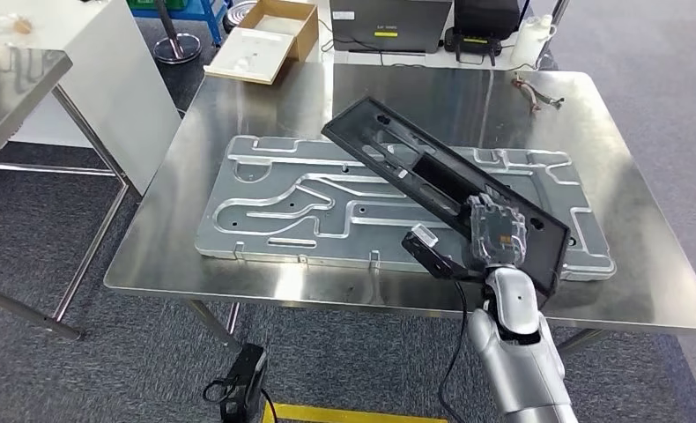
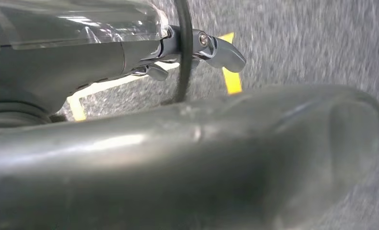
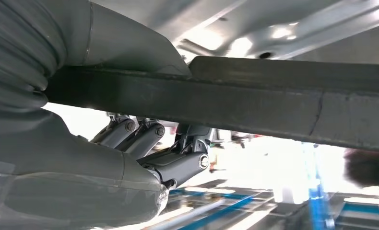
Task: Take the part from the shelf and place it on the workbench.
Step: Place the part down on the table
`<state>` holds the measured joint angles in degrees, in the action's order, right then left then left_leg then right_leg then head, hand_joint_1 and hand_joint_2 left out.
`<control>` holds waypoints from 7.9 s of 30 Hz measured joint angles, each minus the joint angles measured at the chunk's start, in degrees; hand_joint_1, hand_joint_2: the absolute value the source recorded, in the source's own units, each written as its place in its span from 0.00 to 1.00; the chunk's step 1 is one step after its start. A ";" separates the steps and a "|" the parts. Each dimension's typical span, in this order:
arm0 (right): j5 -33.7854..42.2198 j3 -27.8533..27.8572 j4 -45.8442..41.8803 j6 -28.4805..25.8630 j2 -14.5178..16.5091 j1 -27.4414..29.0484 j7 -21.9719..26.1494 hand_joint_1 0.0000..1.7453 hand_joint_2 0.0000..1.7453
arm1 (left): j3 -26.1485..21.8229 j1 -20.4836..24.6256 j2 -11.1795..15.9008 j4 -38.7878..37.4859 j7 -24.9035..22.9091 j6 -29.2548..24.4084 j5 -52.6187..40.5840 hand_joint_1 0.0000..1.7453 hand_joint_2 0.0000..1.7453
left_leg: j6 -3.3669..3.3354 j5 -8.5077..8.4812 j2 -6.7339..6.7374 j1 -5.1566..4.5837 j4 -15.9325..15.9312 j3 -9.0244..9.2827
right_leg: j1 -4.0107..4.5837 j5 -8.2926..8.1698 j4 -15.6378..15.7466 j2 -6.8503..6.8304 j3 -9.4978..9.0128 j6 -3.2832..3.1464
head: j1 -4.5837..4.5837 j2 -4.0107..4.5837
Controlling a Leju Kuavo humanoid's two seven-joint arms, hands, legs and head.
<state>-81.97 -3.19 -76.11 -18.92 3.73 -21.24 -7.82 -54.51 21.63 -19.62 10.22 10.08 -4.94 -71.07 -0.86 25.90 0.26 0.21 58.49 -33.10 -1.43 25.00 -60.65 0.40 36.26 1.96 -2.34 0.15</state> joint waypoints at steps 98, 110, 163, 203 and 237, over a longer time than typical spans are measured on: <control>-0.51 -20.67 31.08 -0.52 -6.99 -15.51 5.58 0.00 0.00 | 15.11 -0.92 -1.10 3.09 -2.49 -1.38 12.12 0.00 0.00 | 1.20 1.26 -0.49 -0.21 4.65 -3.55 | 0.10 -0.07 2.86 -1.04 -2.39 -2.53 | -0.02 0.00; -0.85 -21.20 31.86 -2.12 -7.37 -14.55 5.72 0.00 0.00 | 15.25 -1.14 -0.89 3.11 -1.51 -1.21 14.28 0.00 0.00 | 0.75 -1.73 -0.68 0.35 0.20 -1.32 | 0.10 -0.36 2.40 -0.97 -1.72 -0.55 | -0.02 0.00; -7.81 -30.94 4.18 -16.90 -10.40 2.22 -1.72 0.00 0.00 | 20.18 -2.13 -0.81 3.63 -2.82 -3.85 20.85 0.00 0.00 | 2.25 6.27 -0.54 0.22 16.65 -8.81 | 0.62 0.09 1.77 -1.41 -0.62 -3.04 | -0.05 0.00; 43.81 23.85 55.17 -8.16 -8.95 19.42 43.00 0.00 0.00 | 19.58 -7.18 4.61 6.24 8.52 -8.34 37.52 0.00 0.00 | -1.23 4.43 -0.35 -1.41 -4.47 8.71 | -0.19 -4.89 3.08 -1.52 3.18 -0.75 | -0.05 0.00; 44.72 42.39 65.40 4.41 1.76 20.76 19.97 0.00 0.00 | 15.92 -21.25 17.02 3.06 13.34 -2.46 38.04 0.00 0.00 | -1.27 0.98 0.19 0.00 -1.36 2.04 | 0.14 11.33 -6.67 -1.29 -3.00 -0.42 | -0.12 0.00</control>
<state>-37.25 39.21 -10.71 -14.51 5.49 -0.48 12.15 -38.59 0.38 -2.60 13.28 23.42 -7.40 -33.03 -2.13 26.89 0.45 0.22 57.13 -31.06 -1.29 36.33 -67.32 -0.89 33.26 1.54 -2.46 0.15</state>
